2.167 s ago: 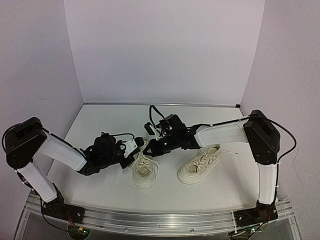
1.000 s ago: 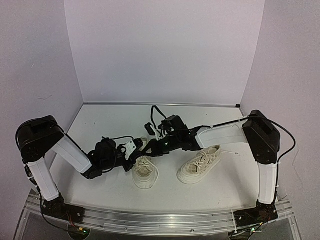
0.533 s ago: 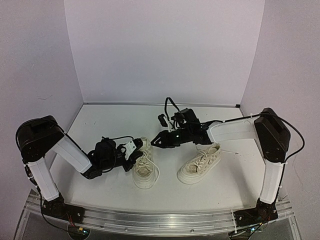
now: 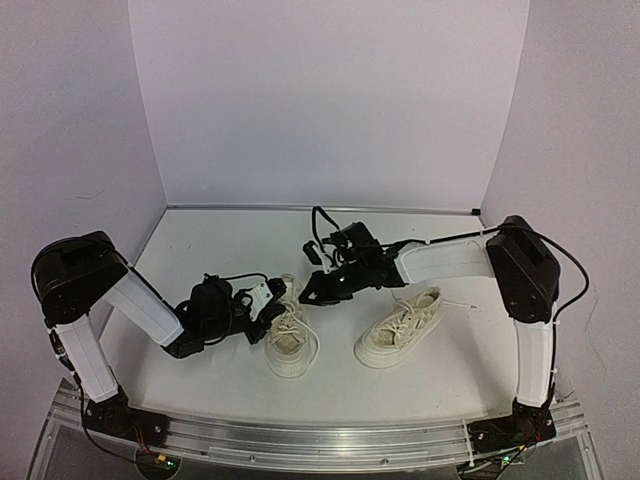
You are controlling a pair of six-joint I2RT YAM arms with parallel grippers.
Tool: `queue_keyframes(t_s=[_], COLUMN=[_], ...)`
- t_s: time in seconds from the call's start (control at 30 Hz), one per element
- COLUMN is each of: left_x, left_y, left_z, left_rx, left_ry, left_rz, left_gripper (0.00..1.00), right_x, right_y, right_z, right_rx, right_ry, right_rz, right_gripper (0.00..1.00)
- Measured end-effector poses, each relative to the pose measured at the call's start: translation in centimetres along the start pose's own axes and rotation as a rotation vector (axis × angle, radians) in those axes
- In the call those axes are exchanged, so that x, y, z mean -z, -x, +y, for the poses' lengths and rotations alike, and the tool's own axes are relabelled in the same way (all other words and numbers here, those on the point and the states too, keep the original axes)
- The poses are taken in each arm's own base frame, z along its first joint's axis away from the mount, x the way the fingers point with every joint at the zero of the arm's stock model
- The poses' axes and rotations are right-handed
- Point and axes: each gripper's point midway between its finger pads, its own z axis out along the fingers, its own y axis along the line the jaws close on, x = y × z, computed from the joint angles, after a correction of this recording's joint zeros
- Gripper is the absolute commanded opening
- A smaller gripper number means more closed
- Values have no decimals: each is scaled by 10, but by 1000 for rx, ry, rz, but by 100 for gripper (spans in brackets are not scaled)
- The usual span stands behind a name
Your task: Tie the shoes
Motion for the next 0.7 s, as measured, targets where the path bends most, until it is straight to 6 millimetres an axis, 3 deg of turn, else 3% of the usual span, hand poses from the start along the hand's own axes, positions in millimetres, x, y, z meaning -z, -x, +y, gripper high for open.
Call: queue_keyframes(t_s=[0.7], left_x=[0], left_y=[0], left_z=[0], left_rx=[-6], left_ry=[-1], left_rz=[0], left_gripper=[0], right_x=[-16], right_y=[-12], right_z=[14], right_rx=[23], right_ry=[64], right_rz=[71], right_gripper=[12])
